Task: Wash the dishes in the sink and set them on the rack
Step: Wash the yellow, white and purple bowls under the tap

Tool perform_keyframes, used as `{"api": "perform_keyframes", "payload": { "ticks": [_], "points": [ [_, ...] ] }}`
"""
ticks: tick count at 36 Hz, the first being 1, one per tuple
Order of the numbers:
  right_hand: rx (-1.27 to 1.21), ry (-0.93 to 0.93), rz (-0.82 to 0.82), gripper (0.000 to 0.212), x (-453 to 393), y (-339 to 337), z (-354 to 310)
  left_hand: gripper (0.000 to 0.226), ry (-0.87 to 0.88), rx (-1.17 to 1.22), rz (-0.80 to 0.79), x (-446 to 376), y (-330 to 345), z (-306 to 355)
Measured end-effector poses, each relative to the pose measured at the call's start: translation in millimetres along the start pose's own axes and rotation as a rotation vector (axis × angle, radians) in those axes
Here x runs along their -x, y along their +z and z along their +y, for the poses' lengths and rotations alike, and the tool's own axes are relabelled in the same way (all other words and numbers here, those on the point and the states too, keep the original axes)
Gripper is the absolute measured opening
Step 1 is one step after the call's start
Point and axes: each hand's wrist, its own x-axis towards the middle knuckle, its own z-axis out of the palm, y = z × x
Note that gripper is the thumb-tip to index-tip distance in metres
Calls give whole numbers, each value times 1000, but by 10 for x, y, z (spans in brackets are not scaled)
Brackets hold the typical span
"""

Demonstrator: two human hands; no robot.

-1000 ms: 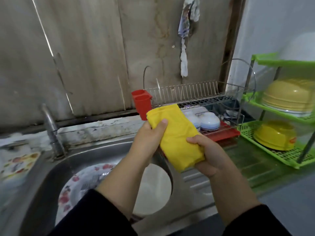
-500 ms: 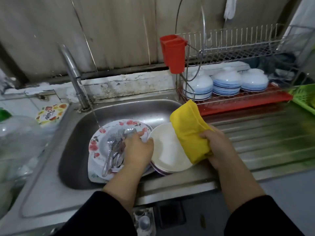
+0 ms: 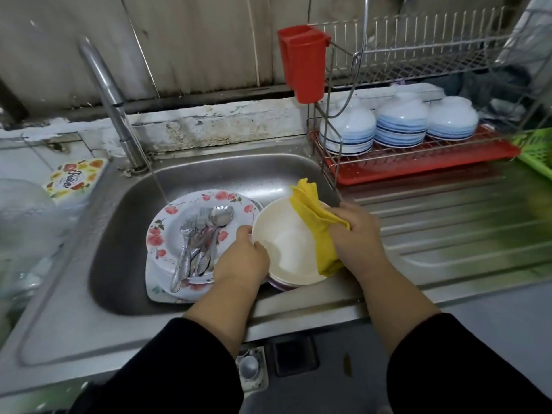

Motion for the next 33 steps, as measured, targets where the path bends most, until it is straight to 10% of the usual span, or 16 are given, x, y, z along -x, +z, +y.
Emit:
{"api": "perform_keyframes", "payload": {
  "ticks": [33],
  "points": [
    [159,61,-136,35,57,10,-166,38,145,-96,63,-46,15,-70]
  ]
}}
